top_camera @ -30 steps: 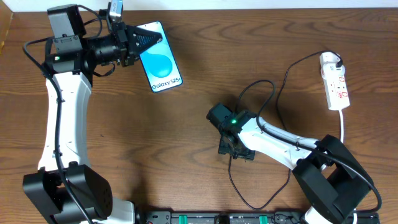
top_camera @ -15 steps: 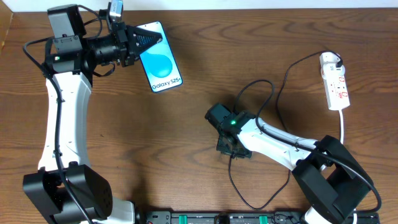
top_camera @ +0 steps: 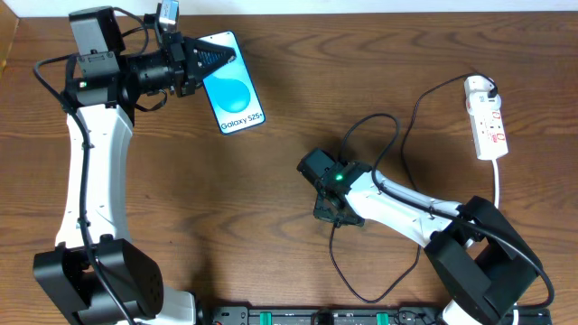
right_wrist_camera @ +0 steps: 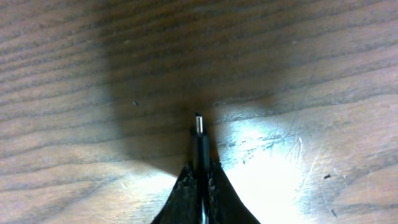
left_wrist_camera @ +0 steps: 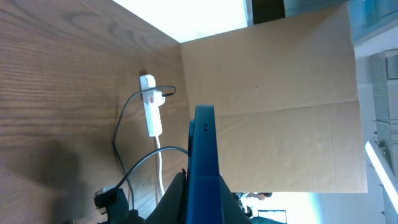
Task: Plug charger to phone and switch on socket
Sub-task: 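Close the right gripper on the USB-C plug near its tip, then lift the plug with the right gripper toward the phone's bottom edge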
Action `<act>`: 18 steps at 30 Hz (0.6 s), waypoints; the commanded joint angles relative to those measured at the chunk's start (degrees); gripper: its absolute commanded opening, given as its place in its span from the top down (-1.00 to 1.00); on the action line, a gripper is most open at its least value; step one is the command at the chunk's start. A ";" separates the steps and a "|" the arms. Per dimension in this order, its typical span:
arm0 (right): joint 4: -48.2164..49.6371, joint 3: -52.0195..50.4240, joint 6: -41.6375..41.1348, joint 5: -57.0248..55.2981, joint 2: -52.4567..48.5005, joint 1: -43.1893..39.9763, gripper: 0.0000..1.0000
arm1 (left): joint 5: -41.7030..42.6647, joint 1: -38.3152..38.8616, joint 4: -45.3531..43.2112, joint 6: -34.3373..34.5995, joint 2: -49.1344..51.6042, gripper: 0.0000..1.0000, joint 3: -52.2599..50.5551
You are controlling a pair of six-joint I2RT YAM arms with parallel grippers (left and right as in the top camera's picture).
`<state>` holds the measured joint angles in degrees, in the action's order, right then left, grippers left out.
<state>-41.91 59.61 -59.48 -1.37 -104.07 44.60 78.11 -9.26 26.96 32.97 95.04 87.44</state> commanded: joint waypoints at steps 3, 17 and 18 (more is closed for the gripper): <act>0.55 -1.49 -0.22 -0.68 -1.86 0.24 0.98 | 2.29 -0.04 -0.04 -0.39 -1.07 0.85 0.00; 23.26 -1.49 27.04 40.89 -1.86 0.07 0.98 | 8.44 -0.68 -3.82 -0.35 -1.07 0.86 0.00; 25.77 -1.49 27.87 44.11 -1.86 0.02 0.98 | 9.31 -0.92 -5.16 -0.07 -1.09 0.86 0.00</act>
<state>-19.44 58.41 -39.94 25.87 -105.65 44.60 81.25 -9.34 23.94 32.97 95.04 87.37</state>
